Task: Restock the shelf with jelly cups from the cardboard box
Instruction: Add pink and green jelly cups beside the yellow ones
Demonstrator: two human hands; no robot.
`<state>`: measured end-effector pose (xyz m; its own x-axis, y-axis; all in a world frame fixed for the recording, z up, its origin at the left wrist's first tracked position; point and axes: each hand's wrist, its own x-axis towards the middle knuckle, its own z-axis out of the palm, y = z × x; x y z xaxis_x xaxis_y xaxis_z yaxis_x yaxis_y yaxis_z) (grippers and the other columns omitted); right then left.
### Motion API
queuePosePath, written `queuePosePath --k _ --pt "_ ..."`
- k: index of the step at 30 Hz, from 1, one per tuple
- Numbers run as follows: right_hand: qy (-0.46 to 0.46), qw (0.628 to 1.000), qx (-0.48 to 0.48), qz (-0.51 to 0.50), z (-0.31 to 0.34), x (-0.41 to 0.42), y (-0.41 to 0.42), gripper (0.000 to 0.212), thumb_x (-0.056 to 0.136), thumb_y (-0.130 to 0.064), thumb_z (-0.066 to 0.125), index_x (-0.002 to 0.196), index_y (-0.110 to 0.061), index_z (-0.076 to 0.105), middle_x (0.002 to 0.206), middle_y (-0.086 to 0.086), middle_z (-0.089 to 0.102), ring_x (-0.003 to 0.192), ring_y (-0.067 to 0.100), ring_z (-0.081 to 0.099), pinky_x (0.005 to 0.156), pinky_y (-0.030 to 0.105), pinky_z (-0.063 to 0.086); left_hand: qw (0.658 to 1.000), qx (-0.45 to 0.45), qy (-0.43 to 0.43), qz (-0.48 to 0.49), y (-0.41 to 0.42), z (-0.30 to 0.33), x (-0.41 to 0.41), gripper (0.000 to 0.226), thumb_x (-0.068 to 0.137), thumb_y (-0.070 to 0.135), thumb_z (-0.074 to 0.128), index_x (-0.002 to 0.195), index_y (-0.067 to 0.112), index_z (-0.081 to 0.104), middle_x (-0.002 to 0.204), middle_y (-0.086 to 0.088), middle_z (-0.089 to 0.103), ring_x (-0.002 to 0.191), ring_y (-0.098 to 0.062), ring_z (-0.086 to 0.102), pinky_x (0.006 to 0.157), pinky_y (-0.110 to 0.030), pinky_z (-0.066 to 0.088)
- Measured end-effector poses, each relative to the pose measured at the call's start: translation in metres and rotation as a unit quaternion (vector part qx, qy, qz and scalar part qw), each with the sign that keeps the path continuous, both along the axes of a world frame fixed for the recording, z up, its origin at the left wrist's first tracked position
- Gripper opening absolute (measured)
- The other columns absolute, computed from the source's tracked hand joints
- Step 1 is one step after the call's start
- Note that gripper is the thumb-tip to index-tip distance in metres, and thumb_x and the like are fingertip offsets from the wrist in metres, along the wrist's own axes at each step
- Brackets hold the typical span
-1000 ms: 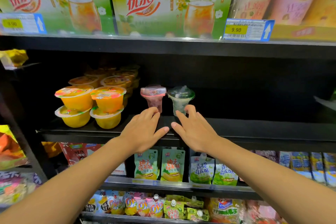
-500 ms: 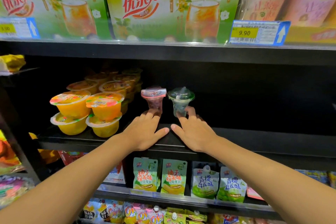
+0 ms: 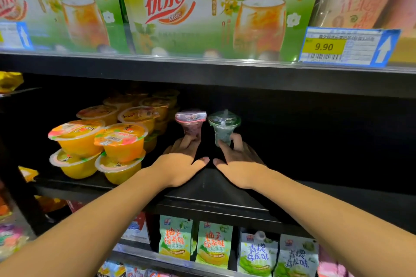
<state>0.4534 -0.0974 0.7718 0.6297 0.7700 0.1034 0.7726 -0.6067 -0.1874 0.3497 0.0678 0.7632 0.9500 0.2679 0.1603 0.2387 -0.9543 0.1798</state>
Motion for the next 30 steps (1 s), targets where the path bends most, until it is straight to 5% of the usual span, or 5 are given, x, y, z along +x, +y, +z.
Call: queuePosePath --k 18,25,30 --pt "-0.013 0.999 0.043 -0.016 -0.008 0.028 0.039 0.061 0.1 -0.056 0.037 0.152 -0.024 0.028 0.145 0.005 0.019 0.133 0.03 0.036 0.109 0.044 0.037 0.997 -0.051 -0.052 0.037 0.023 -0.004 0.043 0.064 0.1 0.053 0.041 0.154 0.022 0.026 0.155 0.005 0.021 0.142 -0.022 0.029 0.114 -0.04 0.032" --pt "0.019 0.998 0.044 -0.029 -0.004 0.032 0.056 0.053 0.101 -0.048 0.039 0.147 -0.023 0.032 0.137 0.005 0.023 0.129 0.031 0.037 0.106 0.045 0.038 0.994 -0.073 -0.075 0.026 0.032 -0.005 0.061 0.069 0.098 0.032 0.051 0.157 0.019 0.018 0.159 -0.002 0.015 0.143 -0.029 0.028 0.118 -0.04 0.028" --pt "0.009 0.998 0.053 -0.04 -0.005 0.037 0.065 0.052 0.1 -0.041 0.04 0.148 -0.022 0.031 0.137 0.005 0.023 0.124 0.03 0.037 0.103 0.045 0.04 0.993 -0.068 -0.095 0.028 0.036 -0.007 0.076 0.062 0.096 0.026 0.054 0.152 0.015 0.031 0.151 -0.006 0.027 0.137 -0.03 0.034 0.114 -0.039 0.032"
